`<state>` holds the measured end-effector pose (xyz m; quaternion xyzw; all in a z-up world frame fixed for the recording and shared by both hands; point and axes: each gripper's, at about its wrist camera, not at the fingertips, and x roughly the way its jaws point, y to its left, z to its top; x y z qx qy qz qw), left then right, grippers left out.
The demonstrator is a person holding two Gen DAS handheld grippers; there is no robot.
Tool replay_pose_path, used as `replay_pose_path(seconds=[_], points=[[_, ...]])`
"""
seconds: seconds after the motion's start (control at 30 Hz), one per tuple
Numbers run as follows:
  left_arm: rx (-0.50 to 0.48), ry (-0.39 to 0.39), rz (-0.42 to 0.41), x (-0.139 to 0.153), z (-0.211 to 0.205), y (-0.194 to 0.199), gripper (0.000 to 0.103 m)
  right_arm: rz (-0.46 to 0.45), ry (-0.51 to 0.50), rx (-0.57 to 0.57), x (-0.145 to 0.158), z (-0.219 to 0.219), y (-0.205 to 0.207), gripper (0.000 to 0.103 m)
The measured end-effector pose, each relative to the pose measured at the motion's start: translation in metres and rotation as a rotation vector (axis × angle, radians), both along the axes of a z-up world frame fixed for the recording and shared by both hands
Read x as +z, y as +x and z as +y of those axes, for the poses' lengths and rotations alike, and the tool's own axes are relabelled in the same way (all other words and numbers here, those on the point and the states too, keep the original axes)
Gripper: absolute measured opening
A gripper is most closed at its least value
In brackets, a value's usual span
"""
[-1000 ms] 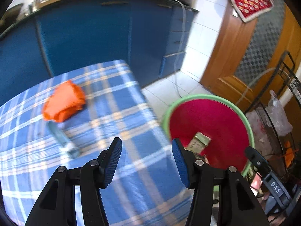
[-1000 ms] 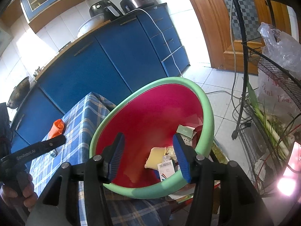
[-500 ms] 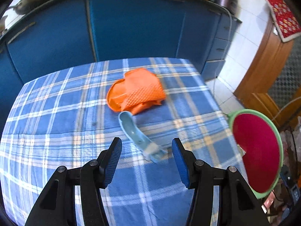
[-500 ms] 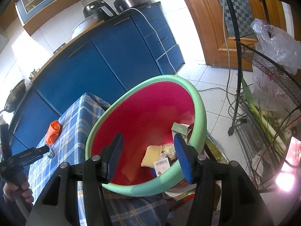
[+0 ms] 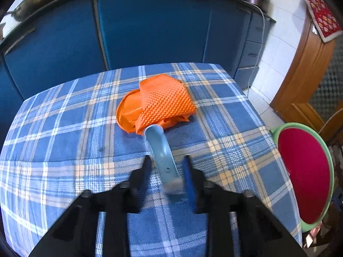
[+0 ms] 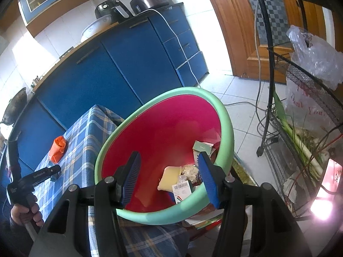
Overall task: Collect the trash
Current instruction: 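Close the left tool on the light blue plastic clip and lift it, then grasp the orange mesh bag with the right tool while the left tool holds the clip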
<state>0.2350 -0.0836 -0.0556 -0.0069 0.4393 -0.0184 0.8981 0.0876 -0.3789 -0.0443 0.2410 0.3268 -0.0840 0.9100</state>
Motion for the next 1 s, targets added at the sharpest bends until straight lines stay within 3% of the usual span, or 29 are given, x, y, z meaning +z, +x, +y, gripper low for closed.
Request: replay_pose_path(seconds=[0.03, 0.4, 0.67, 1.0], points=[[-0.005, -0.006, 0.001, 0.001, 0.001, -0.001, 0.018, 0.000, -0.005, 0.003, 0.002, 0.001, 0.000, 0.058], [0.015, -0.103, -0.018, 0.013, 0.037, -0.018, 0.018, -0.020, -0.069, 0.079, 0.034, 0.042, 0.007, 0.058], [0.098, -0.109, -0.077, 0.030, 0.084, -0.027, 0.018, -0.025, -0.093, 0.179, 0.058, 0.090, 0.022, 0.058], [0.229, -0.089, -0.121, 0.028, 0.138, -0.023, 0.018, -0.006, -0.129, 0.308, 0.068, 0.164, 0.058, 0.061]])
